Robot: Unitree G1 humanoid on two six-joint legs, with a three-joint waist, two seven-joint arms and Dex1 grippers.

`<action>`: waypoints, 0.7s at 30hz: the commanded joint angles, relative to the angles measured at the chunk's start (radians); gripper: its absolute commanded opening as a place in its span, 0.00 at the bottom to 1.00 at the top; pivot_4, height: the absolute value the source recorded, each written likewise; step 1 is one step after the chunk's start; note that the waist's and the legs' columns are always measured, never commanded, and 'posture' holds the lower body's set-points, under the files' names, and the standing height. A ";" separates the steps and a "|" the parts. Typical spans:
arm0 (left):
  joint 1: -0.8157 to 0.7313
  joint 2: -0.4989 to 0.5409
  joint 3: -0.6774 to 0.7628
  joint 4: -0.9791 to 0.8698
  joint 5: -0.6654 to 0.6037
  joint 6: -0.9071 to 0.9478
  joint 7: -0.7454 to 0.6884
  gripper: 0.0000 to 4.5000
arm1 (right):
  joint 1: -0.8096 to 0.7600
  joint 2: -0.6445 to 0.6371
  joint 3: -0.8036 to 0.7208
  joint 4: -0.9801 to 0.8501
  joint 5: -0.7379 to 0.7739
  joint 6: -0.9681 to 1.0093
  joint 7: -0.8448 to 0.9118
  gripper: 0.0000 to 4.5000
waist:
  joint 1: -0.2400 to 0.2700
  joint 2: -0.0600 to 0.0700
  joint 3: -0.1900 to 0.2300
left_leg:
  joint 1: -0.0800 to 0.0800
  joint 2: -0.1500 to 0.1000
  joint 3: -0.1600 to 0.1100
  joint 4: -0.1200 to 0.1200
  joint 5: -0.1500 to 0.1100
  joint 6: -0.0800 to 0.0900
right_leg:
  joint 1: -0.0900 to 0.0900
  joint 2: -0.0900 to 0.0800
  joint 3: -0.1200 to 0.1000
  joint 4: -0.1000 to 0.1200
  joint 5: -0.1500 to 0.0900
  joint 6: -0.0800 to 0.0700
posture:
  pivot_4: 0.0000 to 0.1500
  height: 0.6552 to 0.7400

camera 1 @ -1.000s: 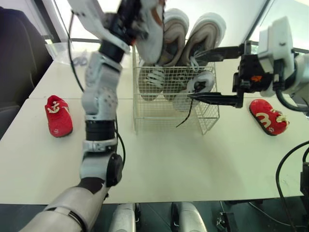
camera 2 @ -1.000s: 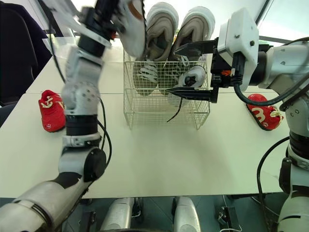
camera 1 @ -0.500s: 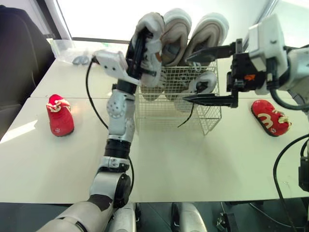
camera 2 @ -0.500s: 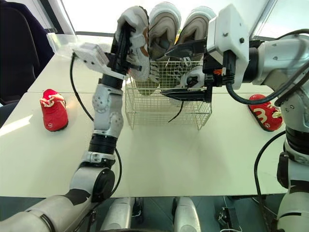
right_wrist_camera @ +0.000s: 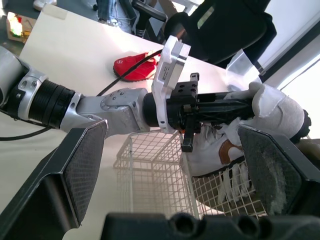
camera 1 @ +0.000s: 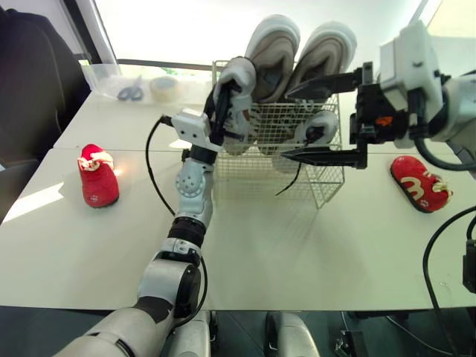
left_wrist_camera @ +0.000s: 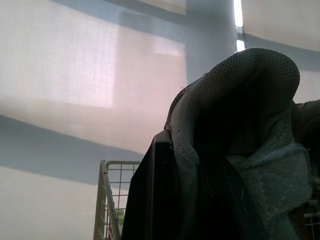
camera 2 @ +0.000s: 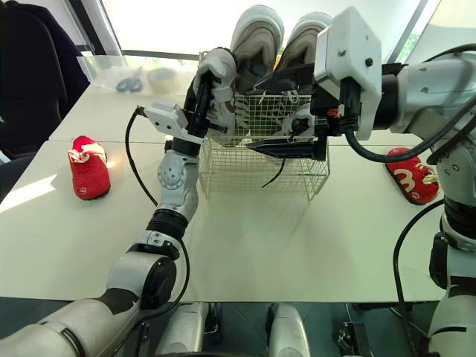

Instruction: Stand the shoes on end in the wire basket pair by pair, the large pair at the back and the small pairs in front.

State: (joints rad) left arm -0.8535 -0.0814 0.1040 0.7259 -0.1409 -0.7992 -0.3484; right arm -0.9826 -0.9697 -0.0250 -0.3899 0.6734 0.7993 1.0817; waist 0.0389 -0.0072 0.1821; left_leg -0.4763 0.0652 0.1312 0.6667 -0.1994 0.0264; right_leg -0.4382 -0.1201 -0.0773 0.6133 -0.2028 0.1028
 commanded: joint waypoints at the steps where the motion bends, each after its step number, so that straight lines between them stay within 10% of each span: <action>1: 0.090 -0.006 -0.037 -0.049 -0.035 0.064 -0.055 0.38 | 0.008 -0.026 -0.061 -0.020 0.012 -0.006 -0.008 1.00 | 0.002 0.001 -0.001 | 0.000 0.000 0.000 0.000 0.000 0.000 | 0.000 0.000 0.000 0.000 0.000 0.000 | 1.00 1.00; 6: 0.190 0.008 -0.051 -0.231 -0.082 0.186 -0.067 0.95 | 0.024 -0.013 -0.066 -0.024 0.018 -0.011 -0.019 1.00 | 0.002 0.003 -0.003 | 0.000 0.000 0.000 0.000 0.000 0.000 | 0.000 0.000 0.000 0.000 0.000 -0.001 | 1.00 1.00; 21: 0.414 0.310 -0.006 -0.966 -0.406 0.959 -0.112 0.98 | 0.050 0.025 -0.048 0.016 -0.004 -0.067 -0.019 1.00 | -0.029 0.003 -0.003 | -0.001 0.001 0.000 -0.001 0.000 0.000 | -0.002 0.001 0.000 0.001 0.000 -0.001 | 1.00 1.00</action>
State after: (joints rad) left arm -0.4439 0.1759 0.0559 -0.1363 -0.4657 0.0710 -0.4399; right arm -0.9325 -0.9418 -0.0528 -0.3826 0.6767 0.7522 1.0651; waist 0.0103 -0.0039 0.1792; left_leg -0.4769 0.0661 0.1315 0.6656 -0.1992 0.0264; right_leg -0.4404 -0.1191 -0.0772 0.6140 -0.2024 0.1022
